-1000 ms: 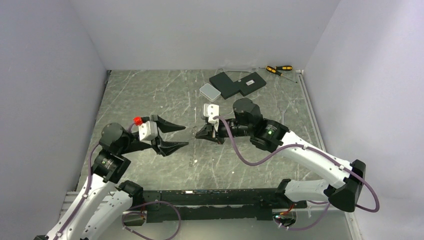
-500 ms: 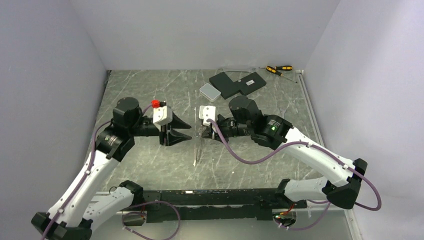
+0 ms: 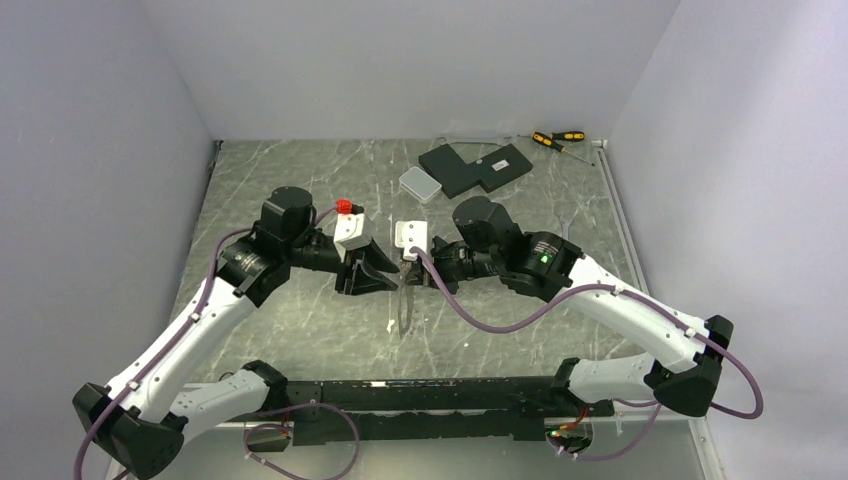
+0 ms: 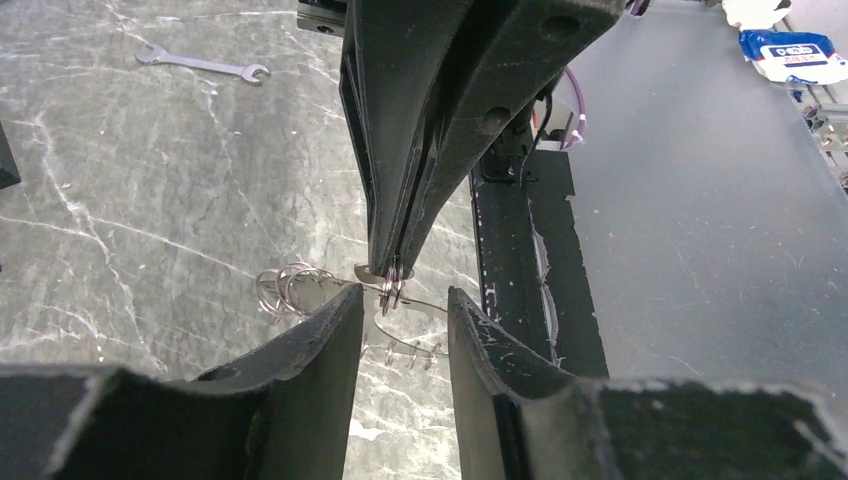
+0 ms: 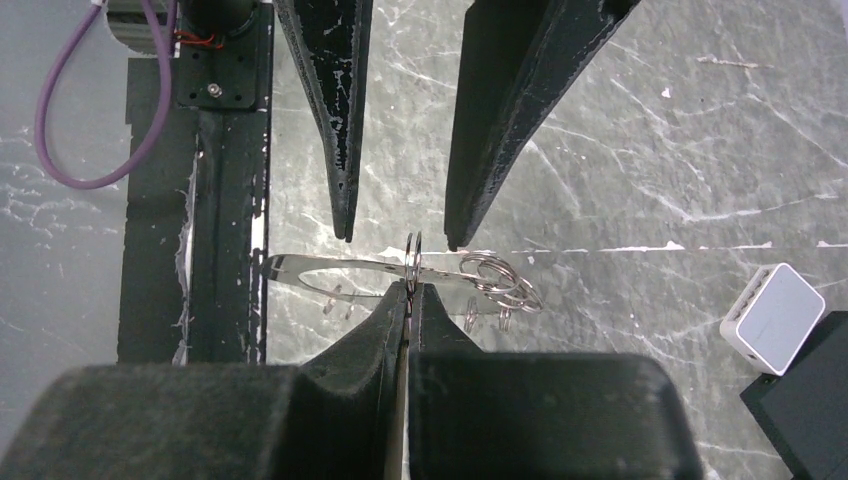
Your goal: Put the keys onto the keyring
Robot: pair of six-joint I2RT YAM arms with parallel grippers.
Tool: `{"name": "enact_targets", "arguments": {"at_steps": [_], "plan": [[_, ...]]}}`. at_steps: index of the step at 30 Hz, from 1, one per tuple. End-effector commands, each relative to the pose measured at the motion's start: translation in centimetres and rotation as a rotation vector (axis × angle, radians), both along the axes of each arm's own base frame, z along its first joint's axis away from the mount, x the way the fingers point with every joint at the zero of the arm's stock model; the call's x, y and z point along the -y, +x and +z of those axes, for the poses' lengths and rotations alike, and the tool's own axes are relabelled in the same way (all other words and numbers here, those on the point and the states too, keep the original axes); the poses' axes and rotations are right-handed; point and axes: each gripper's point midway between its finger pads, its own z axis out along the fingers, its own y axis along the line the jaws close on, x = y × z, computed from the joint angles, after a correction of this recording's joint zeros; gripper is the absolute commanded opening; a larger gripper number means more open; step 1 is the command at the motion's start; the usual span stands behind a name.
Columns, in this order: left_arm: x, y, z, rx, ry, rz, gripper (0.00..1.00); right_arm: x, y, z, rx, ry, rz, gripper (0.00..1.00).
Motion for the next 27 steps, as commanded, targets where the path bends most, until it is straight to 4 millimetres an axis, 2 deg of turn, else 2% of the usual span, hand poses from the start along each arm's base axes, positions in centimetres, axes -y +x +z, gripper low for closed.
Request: {"name": "enact_targets", "arguments": {"at_steps": [1, 21, 23, 26, 27], "plan": [[0.5, -0.3, 1.6, 0.053, -0.038, -0.041, 0.39, -0.6, -0.1, 2.7, 0.05, 0.079, 0.022, 0.0], [1.5, -0.2, 0.5, 0.027, -0.06, -0.07, 0.2, -0.9, -0.7, 3.3, 0.046, 0.114, 0.05, 0.0], [1.7, -0.4, 0.3, 0.023, -0.063, -0.079, 0.15, -0.9, -0.8, 3.4, 0.045, 0.12, 0.056, 0.0], [1.8, -0.4, 0.0, 0.026, -0.061, -0.081, 0.0, -1.0, -0.8, 3.3, 0.043, 0.119, 0.056, 0.0], [1.8, -0.4, -0.1, 0.026, -0.061, -0.078, 0.0, -1.0, -0.8, 3.3, 0.042, 0.121, 0.058, 0.0]]}}
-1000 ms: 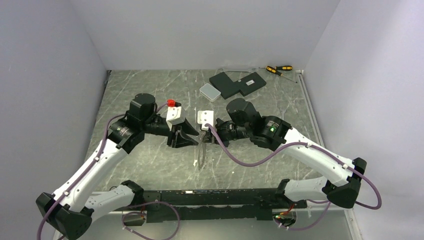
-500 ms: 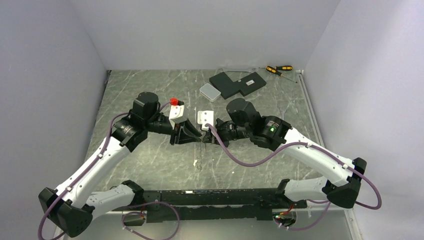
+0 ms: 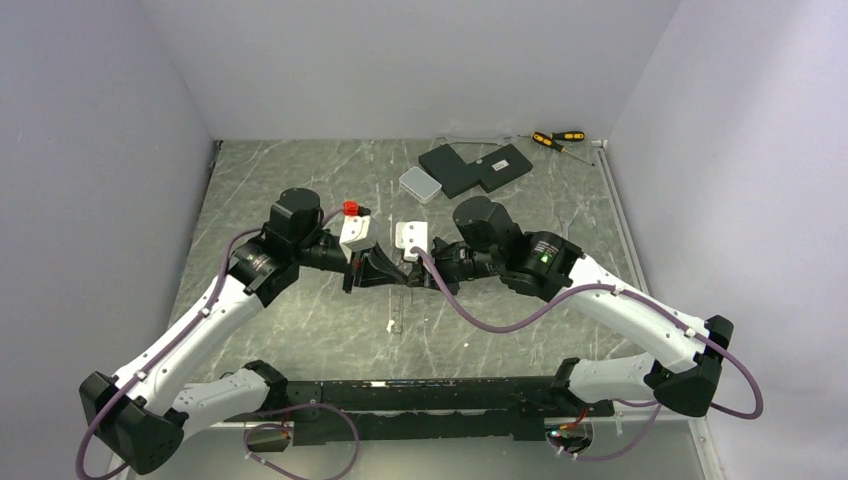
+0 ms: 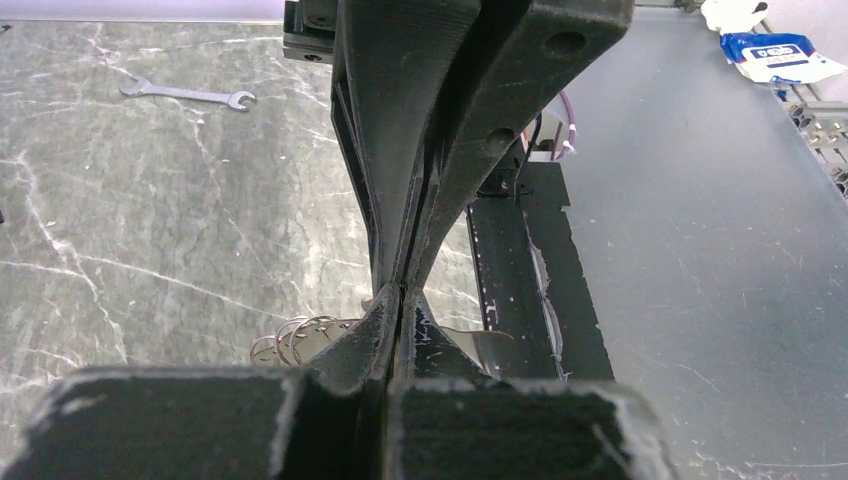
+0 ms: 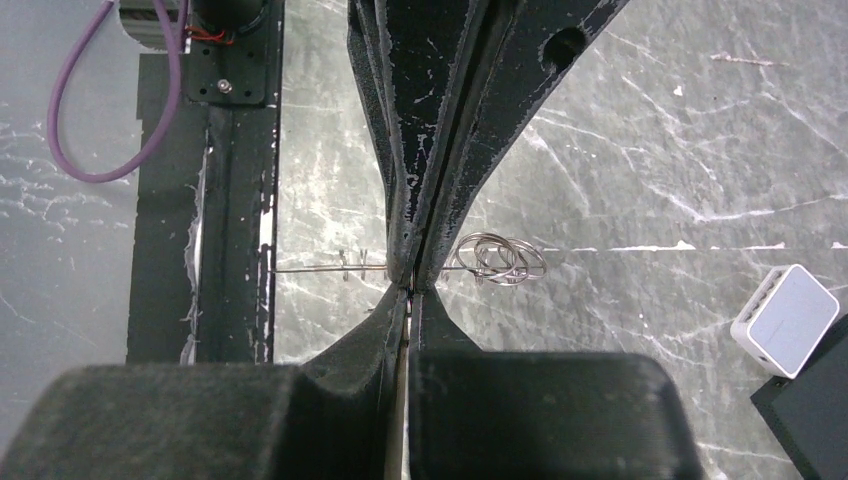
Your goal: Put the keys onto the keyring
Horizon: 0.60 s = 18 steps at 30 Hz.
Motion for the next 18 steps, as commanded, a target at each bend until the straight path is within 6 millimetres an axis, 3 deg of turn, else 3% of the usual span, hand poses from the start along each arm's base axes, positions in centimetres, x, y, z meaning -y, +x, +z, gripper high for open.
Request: {"name": "enact_targets", "arguments": {"at_steps": [1, 18], "plan": [[0.4, -0.2, 0.1, 0.021, -0.025, -0.013, 0.0, -1.0, -0.4, 3.4, 0.053, 0.125, 0.041, 0.0], [-0.5, -0.2, 2.3, 0.12, -0.142, 0.096, 0.0, -1.0, 0.9, 5.1, 0.116, 0.242, -0.05, 0.01]]}}
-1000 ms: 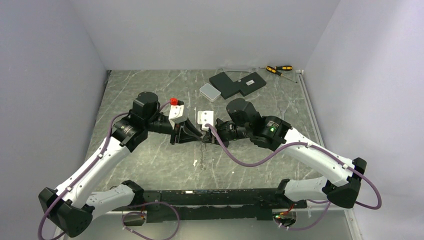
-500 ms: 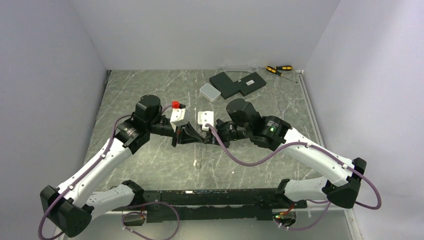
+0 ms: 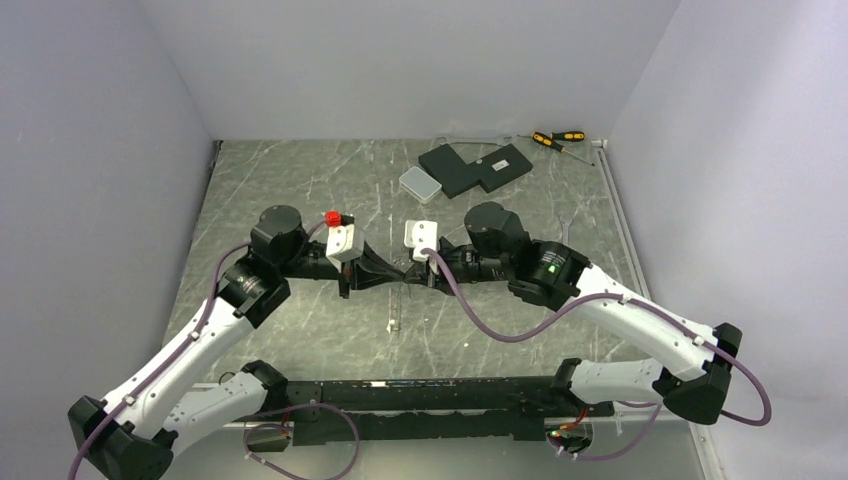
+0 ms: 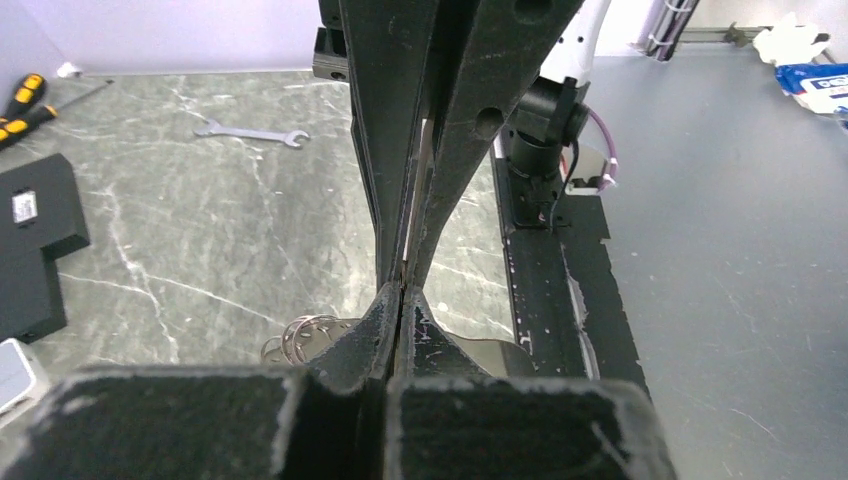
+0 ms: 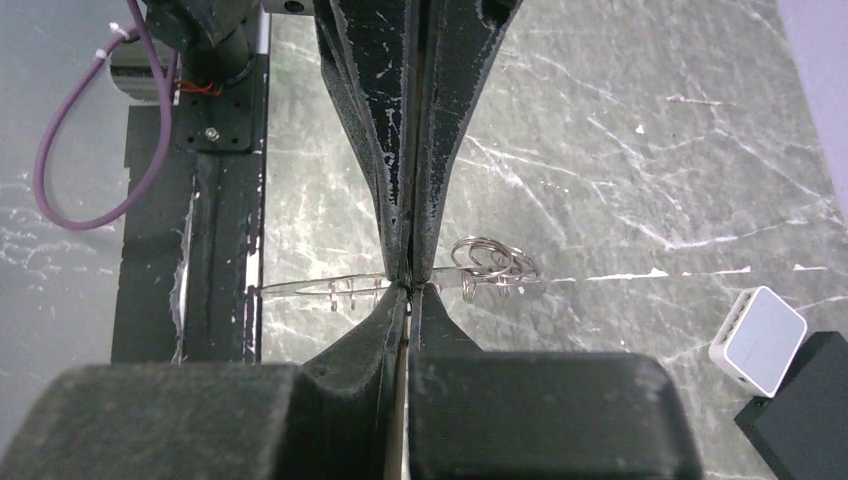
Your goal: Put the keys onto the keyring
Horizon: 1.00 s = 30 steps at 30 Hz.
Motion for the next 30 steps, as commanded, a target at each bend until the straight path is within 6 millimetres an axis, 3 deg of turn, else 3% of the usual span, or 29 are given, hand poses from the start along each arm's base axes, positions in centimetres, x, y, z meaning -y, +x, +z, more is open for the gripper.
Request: {"name": "enact_targets", "arguments": {"at_steps": [1, 3, 6, 12, 24, 30], "plan": [[-0.1, -0.1, 1.5, 0.046, -0.058, 0.027, 0.0, -0.7, 0.8, 4.2, 0.086, 0.15, -0.027, 0.05], [-0.2, -0.1, 1.7, 0.057, -0.064, 0.036, 0.0, -0.6, 0.7, 4.3, 0.089, 0.156, -0.028, 0.12], [-0.3, 0.0, 1.8, 0.068, -0.068, 0.042, 0.0, -0.6, 0.6, 4.2, 0.088, 0.161, -0.026, 0.3], [-0.5, -0.1, 2.0, 0.081, -0.078, 0.056, 0.0, -0.5, 0.4, 4.0, 0.08, 0.156, -0.022, 0.46], [-0.8, -0.1, 2.3, 0.099, -0.087, 0.073, 0.0, 0.1, -0.3, 3.4, 0.064, 0.151, -0.009, 0.48], [-0.8, -0.2, 2.4, 0.102, -0.091, 0.071, 0.0, -0.1, -0.3, 3.0, 0.055, 0.142, -0.002, 0.35]]}}
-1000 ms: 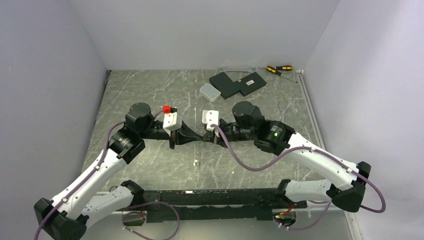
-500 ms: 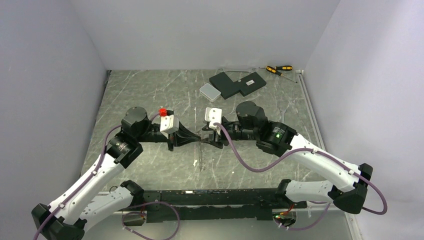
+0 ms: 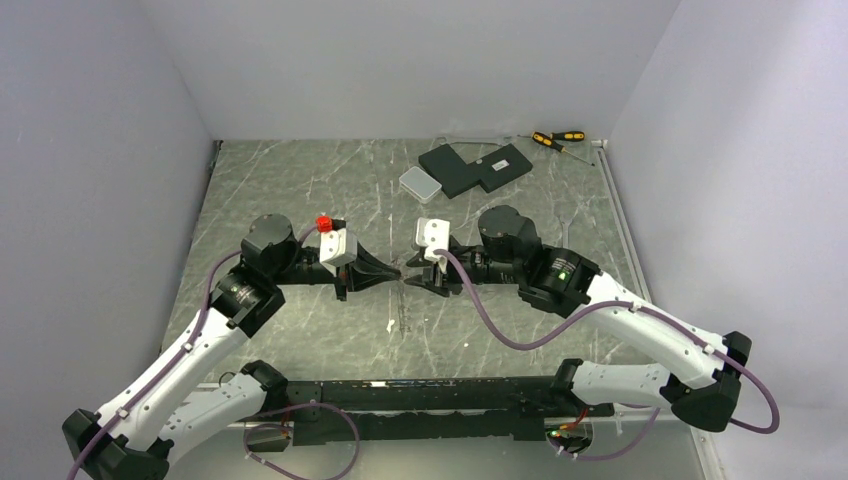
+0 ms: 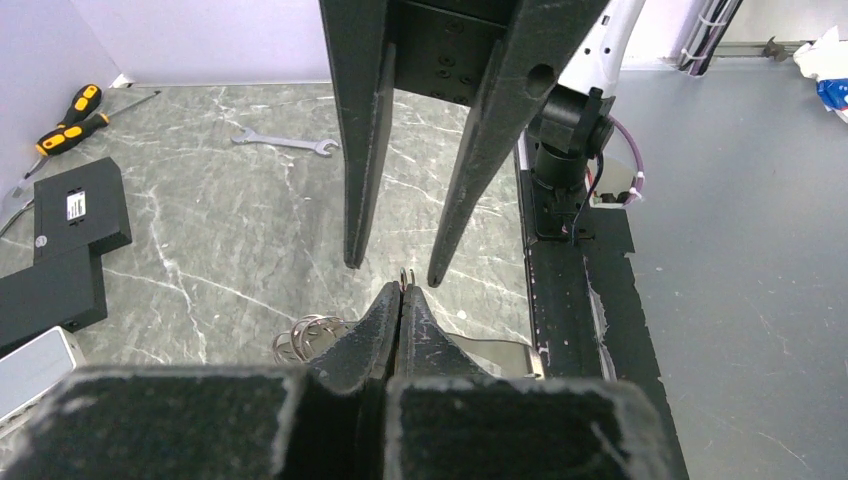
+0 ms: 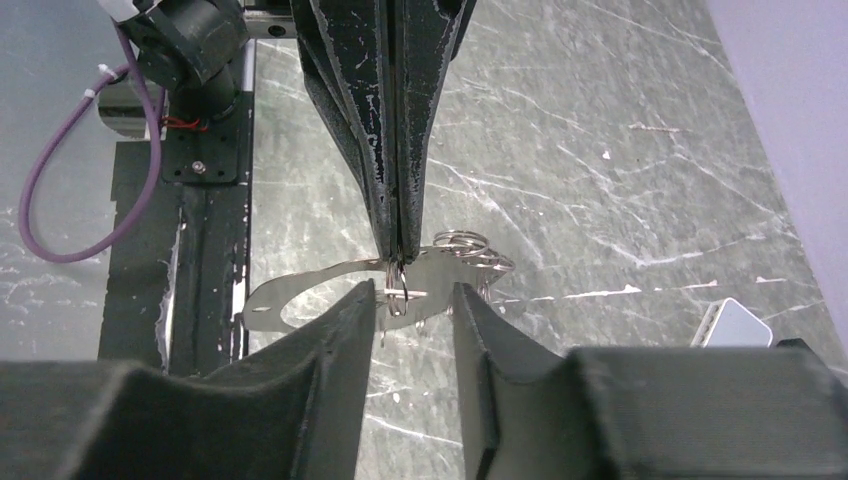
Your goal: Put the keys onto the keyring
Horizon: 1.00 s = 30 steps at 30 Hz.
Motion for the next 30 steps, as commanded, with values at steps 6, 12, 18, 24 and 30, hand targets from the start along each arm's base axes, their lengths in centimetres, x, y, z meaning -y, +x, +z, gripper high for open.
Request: {"name": "enact_targets", "arguments": {"at_steps": [6, 12, 18, 24, 30], "plan": [[0.0, -0.2, 1.7, 0.055, -0.05, -0.002, 0.0, -0.6, -0.4, 1.0, 0.008, 0.044, 0.034, 0.18], [-0.1, -0.3, 1.8, 0.059, -0.056, -0.002, 0.0, -0.6, -0.5, 0.6, 0.003, 0.038, 0.035, 0.12], [-0.3, -0.2, 1.9, 0.061, -0.059, 0.005, 0.0, -0.6, -0.5, 0.4, 0.001, 0.034, 0.034, 0.0], [-0.6, 0.0, 2.6, 0.087, -0.081, 0.029, 0.0, -0.5, -0.5, 0.3, 0.0, 0.038, 0.03, 0.0], [-1.0, 0.2, 3.0, 0.096, -0.106, 0.052, 0.0, -0.5, -0.5, 0.2, -0.004, 0.041, 0.028, 0.0]]}}
